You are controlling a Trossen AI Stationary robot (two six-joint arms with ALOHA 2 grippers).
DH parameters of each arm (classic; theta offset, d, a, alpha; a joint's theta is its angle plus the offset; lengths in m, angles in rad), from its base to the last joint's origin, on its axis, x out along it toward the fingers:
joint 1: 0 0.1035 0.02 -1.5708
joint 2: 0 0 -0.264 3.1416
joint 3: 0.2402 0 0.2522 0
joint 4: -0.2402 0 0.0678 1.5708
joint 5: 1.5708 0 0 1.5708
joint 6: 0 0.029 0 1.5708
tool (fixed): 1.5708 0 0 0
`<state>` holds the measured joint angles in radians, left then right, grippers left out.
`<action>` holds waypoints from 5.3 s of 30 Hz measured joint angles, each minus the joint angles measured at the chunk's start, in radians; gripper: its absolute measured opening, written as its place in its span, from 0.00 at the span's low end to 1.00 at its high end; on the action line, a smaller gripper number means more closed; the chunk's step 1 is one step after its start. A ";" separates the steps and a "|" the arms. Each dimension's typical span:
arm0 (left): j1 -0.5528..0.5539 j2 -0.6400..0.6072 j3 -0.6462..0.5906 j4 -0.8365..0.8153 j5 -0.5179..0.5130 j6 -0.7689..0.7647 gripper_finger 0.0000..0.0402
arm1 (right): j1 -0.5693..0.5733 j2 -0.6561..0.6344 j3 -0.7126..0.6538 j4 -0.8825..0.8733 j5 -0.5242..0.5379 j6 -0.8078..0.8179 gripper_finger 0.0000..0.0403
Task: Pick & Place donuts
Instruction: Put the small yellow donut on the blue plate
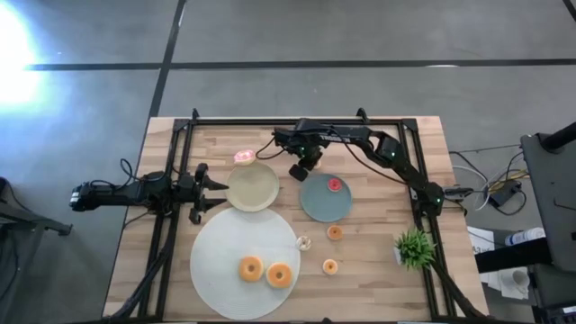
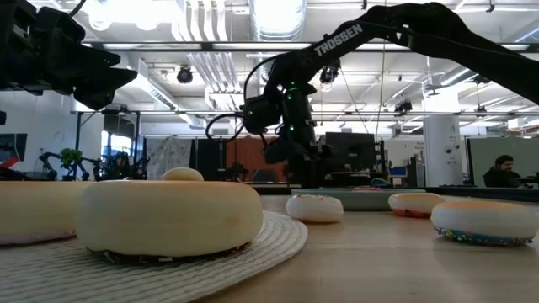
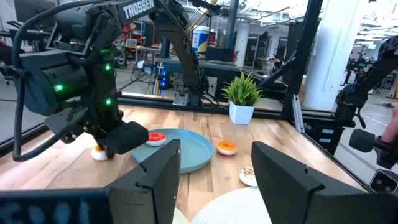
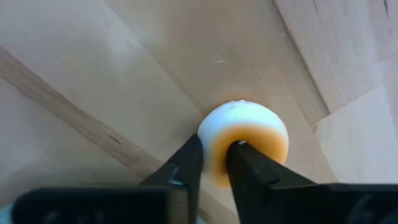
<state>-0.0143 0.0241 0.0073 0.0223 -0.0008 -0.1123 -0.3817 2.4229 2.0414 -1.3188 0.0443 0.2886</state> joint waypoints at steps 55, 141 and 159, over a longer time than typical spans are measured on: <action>0.001 0.006 0.000 0.600 -0.487 -0.699 0.43 | 0.100 -0.971 -1.374 2.114 -0.217 1.009 0.02; 0.335 1.465 0.911 1.110 0.566 -1.109 0.26 | 0.129 -0.903 -1.124 2.422 -0.456 0.878 0.02; 0.347 1.464 0.844 1.062 0.528 -1.071 0.01 | 0.090 -1.000 -1.129 2.051 -0.533 0.886 0.33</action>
<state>0.3325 1.4884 0.8517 1.0839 0.5269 -1.1834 -0.2913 1.4226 0.9127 0.7324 -0.4889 1.1742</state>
